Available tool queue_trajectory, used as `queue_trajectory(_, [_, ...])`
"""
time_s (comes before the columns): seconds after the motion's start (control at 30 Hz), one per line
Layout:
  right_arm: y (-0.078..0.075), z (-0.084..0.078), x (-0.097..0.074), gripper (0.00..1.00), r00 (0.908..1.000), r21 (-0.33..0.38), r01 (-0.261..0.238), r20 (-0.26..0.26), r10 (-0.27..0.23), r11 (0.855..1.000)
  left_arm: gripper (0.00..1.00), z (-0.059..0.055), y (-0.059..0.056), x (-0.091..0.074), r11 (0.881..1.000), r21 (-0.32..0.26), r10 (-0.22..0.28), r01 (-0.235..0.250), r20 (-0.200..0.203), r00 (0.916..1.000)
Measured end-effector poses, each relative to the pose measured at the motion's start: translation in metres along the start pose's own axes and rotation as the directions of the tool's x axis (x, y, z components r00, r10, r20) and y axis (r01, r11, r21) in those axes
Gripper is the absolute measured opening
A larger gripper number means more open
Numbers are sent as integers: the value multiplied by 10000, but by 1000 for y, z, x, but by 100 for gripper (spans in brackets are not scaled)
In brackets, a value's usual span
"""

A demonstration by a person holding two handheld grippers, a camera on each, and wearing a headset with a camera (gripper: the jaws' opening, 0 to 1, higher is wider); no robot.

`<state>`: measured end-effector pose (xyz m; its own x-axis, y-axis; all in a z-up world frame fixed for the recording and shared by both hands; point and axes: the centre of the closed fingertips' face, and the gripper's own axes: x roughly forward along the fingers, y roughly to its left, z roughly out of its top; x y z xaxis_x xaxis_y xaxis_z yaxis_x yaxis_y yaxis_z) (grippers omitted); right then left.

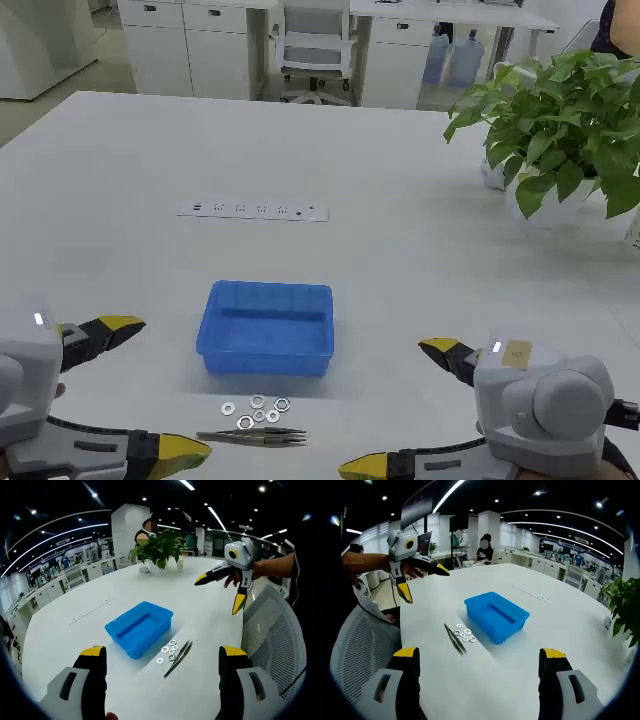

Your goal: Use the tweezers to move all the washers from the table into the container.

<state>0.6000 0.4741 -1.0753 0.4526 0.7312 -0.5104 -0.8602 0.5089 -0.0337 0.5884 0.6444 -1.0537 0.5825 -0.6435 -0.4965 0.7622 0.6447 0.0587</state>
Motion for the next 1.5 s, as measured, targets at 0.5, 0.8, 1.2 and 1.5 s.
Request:
queue_trajectory(0.5, [-2,0,-2,100,10000,-34,45,22,-45,10000,99,2,-2,2,10000,35,-54,54,23,10000])
queue_trajectory(0.8, [-4,2,-4,100,9999,-60,102,74,-102,9999,98,3,-2,2,10000,70,-49,49,19,10000])
queue_trajectory(1.2, [-4,5,-5,100,9998,-204,99,153,-96,9997,97,4,-2,2,9998,170,-126,126,0,9999])
queue_trajectory(1.5, [-5,6,-4,100,9999,-252,66,87,-64,9997,97,4,-3,3,9996,177,-226,225,16,9997])
